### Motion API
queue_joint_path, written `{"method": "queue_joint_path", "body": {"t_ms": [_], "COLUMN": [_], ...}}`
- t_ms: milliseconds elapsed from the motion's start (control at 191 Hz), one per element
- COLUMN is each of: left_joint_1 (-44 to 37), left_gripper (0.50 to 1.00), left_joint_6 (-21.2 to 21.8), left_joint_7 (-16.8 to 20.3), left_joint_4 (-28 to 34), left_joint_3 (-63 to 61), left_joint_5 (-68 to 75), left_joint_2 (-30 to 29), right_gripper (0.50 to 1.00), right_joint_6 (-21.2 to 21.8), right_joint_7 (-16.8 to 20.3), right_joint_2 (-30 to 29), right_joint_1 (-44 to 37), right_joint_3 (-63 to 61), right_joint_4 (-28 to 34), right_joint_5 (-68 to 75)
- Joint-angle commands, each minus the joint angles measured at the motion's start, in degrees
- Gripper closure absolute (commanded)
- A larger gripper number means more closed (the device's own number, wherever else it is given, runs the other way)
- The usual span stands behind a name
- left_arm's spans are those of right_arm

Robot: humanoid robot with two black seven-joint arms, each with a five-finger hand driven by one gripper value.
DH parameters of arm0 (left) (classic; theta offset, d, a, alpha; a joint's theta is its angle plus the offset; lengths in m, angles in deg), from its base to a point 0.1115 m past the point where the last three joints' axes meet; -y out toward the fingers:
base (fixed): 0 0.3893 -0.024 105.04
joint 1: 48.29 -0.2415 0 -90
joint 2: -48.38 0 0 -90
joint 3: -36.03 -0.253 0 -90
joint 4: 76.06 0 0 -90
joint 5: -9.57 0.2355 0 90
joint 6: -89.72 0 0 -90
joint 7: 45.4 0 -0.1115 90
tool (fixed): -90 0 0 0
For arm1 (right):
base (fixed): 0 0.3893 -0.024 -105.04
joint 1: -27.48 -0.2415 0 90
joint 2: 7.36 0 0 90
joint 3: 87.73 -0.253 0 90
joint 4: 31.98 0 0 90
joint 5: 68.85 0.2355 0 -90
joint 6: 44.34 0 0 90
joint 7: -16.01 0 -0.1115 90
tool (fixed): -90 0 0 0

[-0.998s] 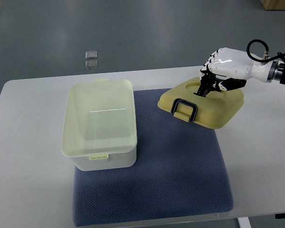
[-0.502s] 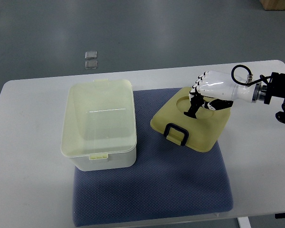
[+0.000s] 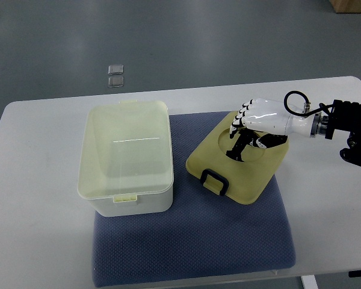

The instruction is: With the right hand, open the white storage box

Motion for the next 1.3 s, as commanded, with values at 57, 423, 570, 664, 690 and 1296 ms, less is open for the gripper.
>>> {"method": "queue_joint_path", "body": {"t_ms": [57,423,570,664,690,1296], "left_joint_1": [0.00,0.00,0.00,0.00,0.00,0.00], "left_gripper": [0.500,0.500,0.500,0.500,0.500,0.500], "left_joint_6": [0.01,-0.08,-0.08,0.01,0.01,-0.08], "left_joint_7": [0.00,0.00,0.00,0.00,0.00,0.00], "left_joint_4": [0.00,0.00,0.00,0.00,0.08,0.00], "left_joint_3": [0.05,-0.04,0.05,-0.04,0.05,-0.04], "left_joint_5": [0.00,0.00,0.00,0.00,0.00,0.00], "left_joint_2": [0.00,0.00,0.00,0.00,0.00,0.00], "right_gripper": [0.634,0.574,0.574,0.572,0.572,0.570], "right_joint_6": [0.00,6.94,20.73,30.58,32.43,46.67], "right_joint_7": [0.00,0.00,0.00,0.00,0.00,27.43], "right_joint_2": [-0.07,2.39,5.91,7.23,7.32,-6.39], "right_joint_1": [0.25,-2.12,-4.41,-4.50,-4.49,4.56], "right_joint_3": [-0.16,-0.87,-5.17,-9.91,-11.33,-34.88], "right_joint_4": [0.50,2.26,3.05,2.43,2.17,-9.69], "right_joint_5": [0.43,2.54,9.83,17.21,18.71,84.18]}}
